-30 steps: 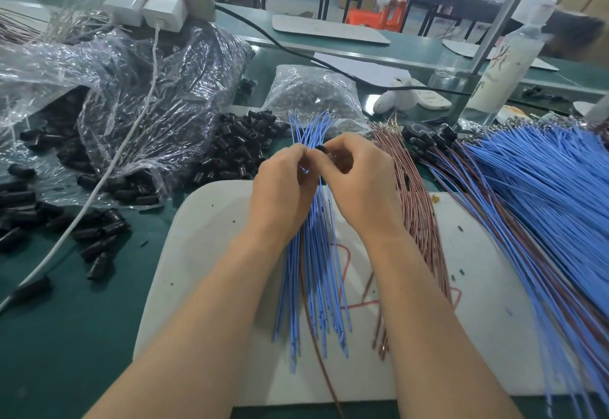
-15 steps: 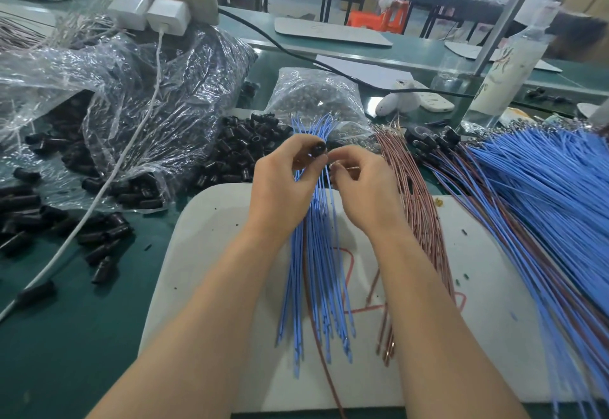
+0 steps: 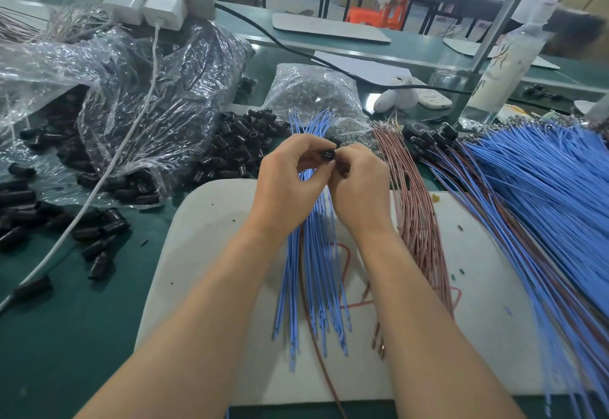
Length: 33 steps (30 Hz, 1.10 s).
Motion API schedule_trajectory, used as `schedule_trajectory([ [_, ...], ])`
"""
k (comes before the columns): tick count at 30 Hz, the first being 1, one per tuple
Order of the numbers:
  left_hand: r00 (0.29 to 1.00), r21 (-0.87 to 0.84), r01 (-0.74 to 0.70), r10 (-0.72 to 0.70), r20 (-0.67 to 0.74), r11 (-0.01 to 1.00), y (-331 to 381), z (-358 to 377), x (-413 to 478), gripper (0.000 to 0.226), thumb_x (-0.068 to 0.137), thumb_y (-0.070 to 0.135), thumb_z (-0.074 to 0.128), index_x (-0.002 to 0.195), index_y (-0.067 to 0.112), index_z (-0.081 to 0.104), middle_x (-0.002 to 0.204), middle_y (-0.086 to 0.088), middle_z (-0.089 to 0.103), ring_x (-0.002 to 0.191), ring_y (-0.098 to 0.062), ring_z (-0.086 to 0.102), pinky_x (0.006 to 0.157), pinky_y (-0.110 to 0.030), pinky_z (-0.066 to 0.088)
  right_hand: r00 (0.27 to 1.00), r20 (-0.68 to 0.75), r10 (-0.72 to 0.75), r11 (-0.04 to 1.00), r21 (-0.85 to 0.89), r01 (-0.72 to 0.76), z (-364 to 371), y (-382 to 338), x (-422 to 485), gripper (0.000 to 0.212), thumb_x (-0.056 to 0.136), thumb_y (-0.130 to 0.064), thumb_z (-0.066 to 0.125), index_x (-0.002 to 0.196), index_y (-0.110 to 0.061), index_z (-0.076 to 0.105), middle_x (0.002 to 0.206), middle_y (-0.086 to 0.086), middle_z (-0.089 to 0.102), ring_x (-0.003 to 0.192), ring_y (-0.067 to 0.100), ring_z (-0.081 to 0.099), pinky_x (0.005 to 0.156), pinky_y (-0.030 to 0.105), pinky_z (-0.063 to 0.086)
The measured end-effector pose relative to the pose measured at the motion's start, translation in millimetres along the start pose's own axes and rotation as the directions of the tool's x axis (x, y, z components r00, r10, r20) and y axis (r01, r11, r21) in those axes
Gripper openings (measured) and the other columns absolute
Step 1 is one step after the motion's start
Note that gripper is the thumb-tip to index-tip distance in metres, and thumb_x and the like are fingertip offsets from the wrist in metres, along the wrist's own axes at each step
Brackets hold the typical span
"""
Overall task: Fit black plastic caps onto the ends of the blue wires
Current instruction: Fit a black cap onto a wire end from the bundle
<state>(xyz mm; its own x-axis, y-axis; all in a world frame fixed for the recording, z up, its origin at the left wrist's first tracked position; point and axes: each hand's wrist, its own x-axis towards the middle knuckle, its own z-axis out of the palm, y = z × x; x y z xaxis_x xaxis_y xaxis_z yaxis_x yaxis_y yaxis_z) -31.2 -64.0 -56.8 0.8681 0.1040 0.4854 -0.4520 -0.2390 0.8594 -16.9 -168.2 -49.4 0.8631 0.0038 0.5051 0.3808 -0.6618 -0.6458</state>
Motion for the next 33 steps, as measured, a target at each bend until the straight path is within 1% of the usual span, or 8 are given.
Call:
schedule_trajectory([
  [7, 1.0, -0.033, 0.025, -0.025, 0.007, 0.999, 3, 1, -1, 0.029, 0.076, -0.013, 0.059, 0.092, 0.01, 0.067, 0.09, -0.006, 0.069, 0.084, -0.012, 0.066, 0.083, -0.021, 0.052, 1.0, -0.003, -0.02, 1.0, -0.023, 0.02, 1, 0, -1, 0.01, 0.08, 0.008, 0.056, 0.075, 0.005, 0.064, 0.074, 0.001, 0.047, 0.064, 0.013, 0.038, 0.059, 0.008, 0.032],
  [13, 0.999, -0.048, 0.032, -0.031, 0.011, 0.998, 7, 1, -3, 0.03, 0.075, -0.012, 0.06, 0.09, 0.013, 0.067, 0.087, -0.001, 0.069, 0.084, -0.013, 0.067, 0.085, -0.025, 0.053, 1.0, 0.007, -0.012, 0.999, -0.035, 0.012, 0, 0, -1, 0.011, 0.079, 0.008, 0.054, 0.076, 0.004, 0.064, 0.073, 0.0, 0.047, 0.06, 0.006, 0.038, 0.059, 0.007, 0.033],
  [16, 0.999, -0.057, 0.038, -0.037, 0.017, 0.998, 7, 1, -3, 0.03, 0.075, -0.012, 0.059, 0.09, 0.012, 0.067, 0.087, -0.003, 0.069, 0.085, -0.015, 0.068, 0.086, -0.029, 0.054, 1.0, 0.019, 0.002, 0.999, -0.053, -0.001, 2, 2, -1, 0.014, 0.081, 0.005, 0.054, 0.082, 0.004, 0.067, 0.077, 0.005, 0.053, 0.067, 0.016, 0.044, 0.057, 0.012, 0.032],
  [21, 0.997, -0.076, 0.064, -0.061, 0.035, 0.995, 4, 2, -2, 0.029, 0.079, -0.01, 0.06, 0.09, 0.017, 0.065, 0.089, -0.001, 0.068, 0.088, -0.016, 0.067, 0.088, -0.029, 0.053, 0.998, 0.027, 0.048, 0.998, -0.045, -0.047, 2, 2, 0, 0.019, 0.084, 0.003, 0.054, 0.091, 0.001, 0.071, 0.088, 0.013, 0.063, 0.075, 0.018, 0.05, 0.064, 0.018, 0.029],
  [23, 0.997, -0.076, 0.07, -0.068, 0.03, 0.995, 2, 2, -1, 0.031, 0.08, -0.008, 0.062, 0.089, 0.021, 0.063, 0.09, -0.001, 0.068, 0.089, -0.015, 0.067, 0.087, -0.028, 0.053, 0.991, 0.073, 0.114, 0.993, -0.022, -0.112, 2, 3, 1, 0.022, 0.087, 0.0, 0.055, 0.102, -0.003, 0.071, 0.098, 0.013, 0.066, 0.086, 0.022, 0.059, 0.074, 0.018, 0.038],
  [26, 0.997, -0.063, 0.079, -0.079, 0.01, 0.995, -1, 0, 0, 0.027, 0.082, -0.006, 0.063, 0.09, 0.02, 0.063, 0.092, -0.001, 0.068, 0.088, -0.011, 0.066, 0.086, -0.025, 0.052, 0.97, 0.088, 0.226, 0.964, 0.123, -0.235, -3, 4, 3, 0.023, 0.09, -0.002, 0.054, 0.107, -0.009, 0.069, 0.099, 0.009, 0.069, 0.091, 0.025, 0.066, 0.088, 0.037, 0.052],
  [28, 0.997, -0.049, 0.079, -0.079, 0.003, 0.996, -2, -1, 1, 0.022, 0.084, -0.004, 0.063, 0.093, 0.016, 0.064, 0.093, -0.001, 0.067, 0.088, -0.011, 0.065, 0.086, -0.023, 0.052, 0.966, 0.057, 0.253, 0.948, 0.183, -0.259, -8, 4, 4, 0.021, 0.09, -0.001, 0.052, 0.096, -0.016, 0.066, 0.085, 0.005, 0.067, 0.078, 0.023, 0.068, 0.08, 0.041, 0.056],
  [33, 0.997, 0.041, 0.08, -0.08, -0.019, 0.996, -4, -2, 1, 0.019, 0.084, -0.002, 0.062, 0.095, 0.014, 0.065, 0.091, 0.002, 0.067, 0.087, -0.008, 0.064, 0.083, -0.019, 0.051, 0.952, 0.064, 0.298, 0.894, 0.33, -0.302, -16, -1, 6, 0.028, 0.085, 0.003, 0.051, 0.077, -0.019, 0.066, 0.073, -0.004, 0.067, 0.062, 0.005, 0.067, 0.065, 0.022, 0.056],
])
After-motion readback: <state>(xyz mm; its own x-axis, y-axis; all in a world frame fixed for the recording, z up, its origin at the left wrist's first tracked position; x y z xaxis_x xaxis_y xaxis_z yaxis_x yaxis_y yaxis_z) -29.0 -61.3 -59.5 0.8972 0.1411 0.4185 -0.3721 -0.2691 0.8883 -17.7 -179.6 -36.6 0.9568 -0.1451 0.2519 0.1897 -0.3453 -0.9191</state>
